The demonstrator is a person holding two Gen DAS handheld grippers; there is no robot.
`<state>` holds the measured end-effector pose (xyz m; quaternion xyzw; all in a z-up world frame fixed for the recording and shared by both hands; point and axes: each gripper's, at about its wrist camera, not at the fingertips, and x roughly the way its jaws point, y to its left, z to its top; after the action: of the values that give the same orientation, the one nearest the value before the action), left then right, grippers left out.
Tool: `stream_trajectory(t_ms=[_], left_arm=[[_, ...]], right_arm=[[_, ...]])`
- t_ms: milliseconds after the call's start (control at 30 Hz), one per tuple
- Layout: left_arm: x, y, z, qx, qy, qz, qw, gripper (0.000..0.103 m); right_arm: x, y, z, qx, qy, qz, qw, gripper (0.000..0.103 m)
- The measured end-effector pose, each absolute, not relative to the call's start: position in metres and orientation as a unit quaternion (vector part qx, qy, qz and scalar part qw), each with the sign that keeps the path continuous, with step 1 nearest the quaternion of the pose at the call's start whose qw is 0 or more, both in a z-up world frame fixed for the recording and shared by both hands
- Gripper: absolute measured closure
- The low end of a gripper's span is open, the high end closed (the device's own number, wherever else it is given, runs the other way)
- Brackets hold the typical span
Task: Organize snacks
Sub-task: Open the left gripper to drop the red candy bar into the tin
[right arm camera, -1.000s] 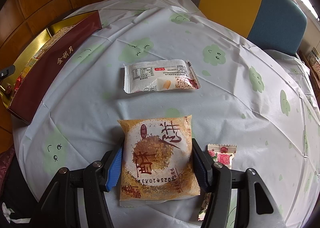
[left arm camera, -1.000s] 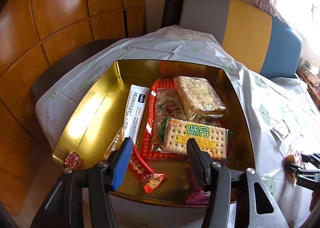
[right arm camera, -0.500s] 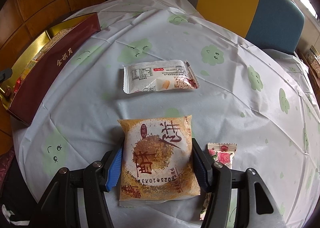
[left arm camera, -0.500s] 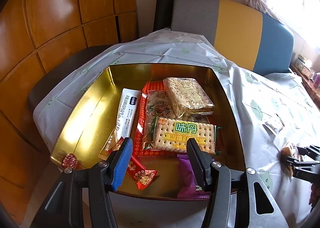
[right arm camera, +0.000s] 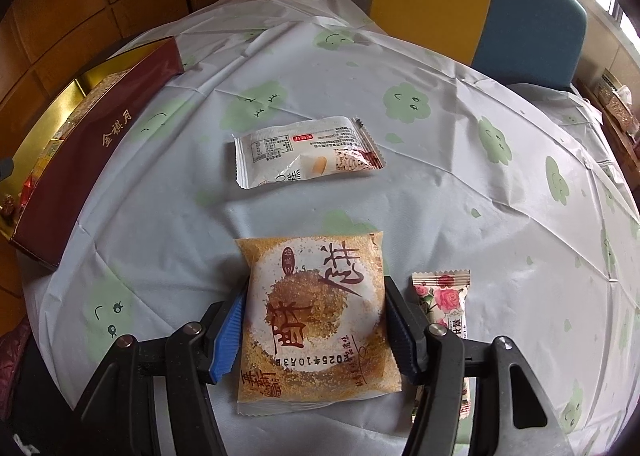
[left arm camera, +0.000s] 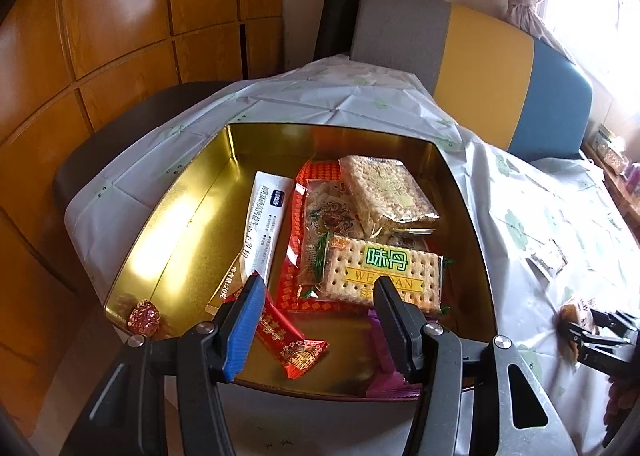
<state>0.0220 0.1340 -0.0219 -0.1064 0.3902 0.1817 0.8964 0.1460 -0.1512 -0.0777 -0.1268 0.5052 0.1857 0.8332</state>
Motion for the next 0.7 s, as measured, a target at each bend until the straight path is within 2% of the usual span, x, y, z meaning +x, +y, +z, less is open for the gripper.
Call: stream_trajectory(t_ms=[167,333,433,700], left_arm=[[0.019,0.136,-0.025,-0.11,0.394,0.177,0.895,0.045],[0.018,0.135,-0.028,-0.108,0.399,0.169,0.895,0.045],[0.017,0.134,-0.028,-0.104,0.397,0.165,0.897,0.045],[0.018,0.124,-0.026,-0.089,0.395,0.143,0.903,0.043]], right_arm=[[0.145,-0.155,-0.079,-0.104,0.504,0.161,0.842,0.03],[0.145,-0.157,-0.079,-0.093,0.508,0.141,0.845,0.027],[0.147,-0.158,-0.079,-0.092,0.513,0.133,0.843,0.021],[0.134,-0.168,-0.076,-0.064,0.531,0.138,0.833,0.021]])
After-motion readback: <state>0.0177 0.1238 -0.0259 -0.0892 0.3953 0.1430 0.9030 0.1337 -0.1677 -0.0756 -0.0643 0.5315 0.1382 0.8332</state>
